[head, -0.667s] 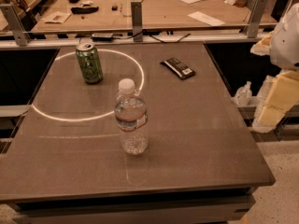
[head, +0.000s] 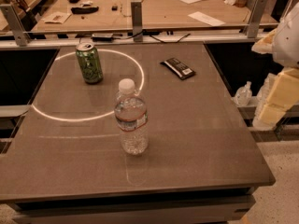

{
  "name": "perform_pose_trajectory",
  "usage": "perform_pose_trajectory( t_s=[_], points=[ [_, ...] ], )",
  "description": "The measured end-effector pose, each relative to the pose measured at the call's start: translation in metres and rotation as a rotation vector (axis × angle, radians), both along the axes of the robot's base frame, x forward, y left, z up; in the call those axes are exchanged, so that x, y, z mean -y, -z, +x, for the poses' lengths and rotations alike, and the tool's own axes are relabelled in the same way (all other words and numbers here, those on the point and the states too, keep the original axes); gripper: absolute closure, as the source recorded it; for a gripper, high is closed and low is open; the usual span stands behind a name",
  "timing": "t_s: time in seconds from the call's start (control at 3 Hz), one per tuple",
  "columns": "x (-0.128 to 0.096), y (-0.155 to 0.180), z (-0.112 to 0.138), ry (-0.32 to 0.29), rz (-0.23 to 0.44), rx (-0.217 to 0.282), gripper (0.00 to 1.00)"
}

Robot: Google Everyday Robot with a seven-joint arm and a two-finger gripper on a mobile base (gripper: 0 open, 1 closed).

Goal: Knock green can over

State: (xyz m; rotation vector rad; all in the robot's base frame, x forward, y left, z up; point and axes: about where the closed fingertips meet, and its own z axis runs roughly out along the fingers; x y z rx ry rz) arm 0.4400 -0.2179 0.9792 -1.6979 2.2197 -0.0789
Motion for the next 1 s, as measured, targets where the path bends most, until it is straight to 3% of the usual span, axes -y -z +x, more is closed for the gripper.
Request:
perform_pose_trajectory(
  t_s=[0.33,0.67,1.0],
  points=[
    [0.018,0.0,0.008,0.079,0.086,0.013,0.0],
    [0.05,0.001,0.027,0.231,0.284,0.038,0.0],
    [0.071,-0.001,0.046,0.321,0.481,0.086,0.0]
  ],
)
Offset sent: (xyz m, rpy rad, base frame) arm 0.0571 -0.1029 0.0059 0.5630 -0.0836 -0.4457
